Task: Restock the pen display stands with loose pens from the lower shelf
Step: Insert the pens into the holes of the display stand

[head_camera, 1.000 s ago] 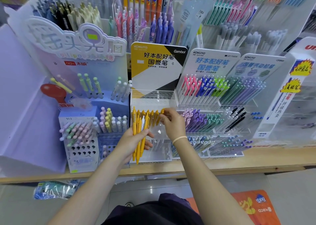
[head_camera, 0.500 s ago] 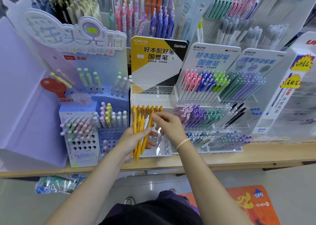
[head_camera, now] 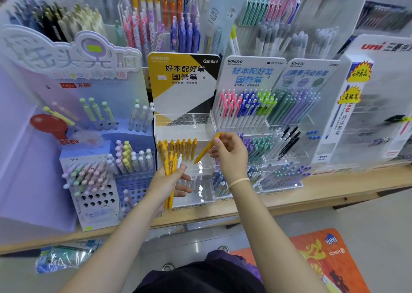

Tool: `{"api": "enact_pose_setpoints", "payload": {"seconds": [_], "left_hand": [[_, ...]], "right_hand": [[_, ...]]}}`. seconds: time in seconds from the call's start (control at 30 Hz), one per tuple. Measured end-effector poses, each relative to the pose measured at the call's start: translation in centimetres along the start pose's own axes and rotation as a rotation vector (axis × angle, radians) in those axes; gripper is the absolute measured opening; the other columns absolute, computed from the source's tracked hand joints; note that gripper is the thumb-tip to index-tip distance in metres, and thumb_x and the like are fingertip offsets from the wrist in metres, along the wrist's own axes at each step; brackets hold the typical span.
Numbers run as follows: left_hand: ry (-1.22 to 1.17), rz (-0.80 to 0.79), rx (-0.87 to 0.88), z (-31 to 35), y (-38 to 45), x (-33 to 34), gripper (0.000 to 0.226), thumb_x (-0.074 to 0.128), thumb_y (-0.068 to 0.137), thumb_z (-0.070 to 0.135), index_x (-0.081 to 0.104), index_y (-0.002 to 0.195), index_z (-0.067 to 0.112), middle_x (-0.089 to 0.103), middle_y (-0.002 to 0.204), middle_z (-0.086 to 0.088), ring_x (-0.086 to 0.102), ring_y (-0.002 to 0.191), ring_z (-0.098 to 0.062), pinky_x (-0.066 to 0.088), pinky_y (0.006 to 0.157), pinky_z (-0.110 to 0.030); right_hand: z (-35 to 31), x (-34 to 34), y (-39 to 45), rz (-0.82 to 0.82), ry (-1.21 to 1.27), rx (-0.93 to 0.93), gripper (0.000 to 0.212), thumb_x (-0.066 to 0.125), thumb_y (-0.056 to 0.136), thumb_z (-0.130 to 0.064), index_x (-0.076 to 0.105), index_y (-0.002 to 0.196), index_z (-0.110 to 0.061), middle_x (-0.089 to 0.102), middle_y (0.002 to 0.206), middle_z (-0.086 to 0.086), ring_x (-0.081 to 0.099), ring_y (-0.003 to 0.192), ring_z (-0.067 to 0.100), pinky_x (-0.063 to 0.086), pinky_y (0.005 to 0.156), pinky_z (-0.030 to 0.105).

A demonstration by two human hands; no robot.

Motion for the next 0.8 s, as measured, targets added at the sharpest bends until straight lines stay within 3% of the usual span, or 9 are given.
{"api": "enact_pose_setpoints", "payload": {"seconds": [0.13,0.23,0.5,0.67,0.8], "left_hand": [[0.034,-0.028,0.03,0.6,0.0,0.3,0.028,0.062,0.099,0.033,0.06,0.121,0.015,0.068,0.07,-0.007,0.058,0.05,-0.018,0.044,0.048,-0.028],[0.016,-0.082,0.043,0.7,-0.3,0.4,0.025,0.058,0.101,0.028,0.063,0.12,0.013,0.063,0.067,-0.003,0.05,0.048,-0.015,0.039,0.046,-0.026],[-0.074,-0.148,0.015,0.4,-0.9,-0.1,0.021,0.056,0.101,0.019,0.06,0.116,0.004,0.068,0.082,-0.013,0.063,0.063,-0.018,0.046,0.053,-0.024],[-0.164,-0.211,0.005,0.5,-1.2,-0.1,0.025,0.054,0.102,0.025,0.062,0.124,0.016,0.072,0.097,-0.019,0.07,0.084,-0.029,0.06,0.079,-0.044],[-0.133,-0.232,0.014,0.9,-1.4,-0.3,0.03,0.055,0.099,0.037,0.061,0.126,0.027,0.073,0.094,-0.017,0.07,0.076,-0.027,0.059,0.072,-0.04]], "right_hand": [[0.1,0.2,0.7,0.035,-0.121,-0.12,0.019,0.063,0.095,-0.007,0.059,0.092,-0.026,0.067,0.088,0.008,0.068,0.072,0.015,0.06,0.073,0.038],[0.9,1.0,1.2,0.01,-0.181,-0.117,0.016,0.063,0.094,-0.007,0.06,0.096,-0.022,0.067,0.087,0.001,0.069,0.074,0.013,0.06,0.077,0.044],[2.6,2.0,2.0,-0.043,-0.269,-0.09,0.014,0.063,0.094,-0.004,0.06,0.096,-0.018,0.067,0.081,-0.002,0.068,0.076,0.017,0.059,0.078,0.045],[3.4,2.9,2.3,-0.063,-0.298,-0.019,0.027,0.065,0.093,-0.008,0.059,0.087,-0.033,0.068,0.083,-0.003,0.07,0.081,0.023,0.059,0.078,0.049],[3.8,3.4,2.7,-0.036,-0.275,0.024,0.031,0.067,0.092,-0.011,0.057,0.084,-0.039,0.069,0.086,0.001,0.07,0.08,0.025,0.059,0.077,0.051]]}}
Point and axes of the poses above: each hand's wrist, its own y-axis towards the middle knuckle, its own x-axis out of the palm, z = x × y, the point moved 2 cm from there along y, towards the middle knuckle
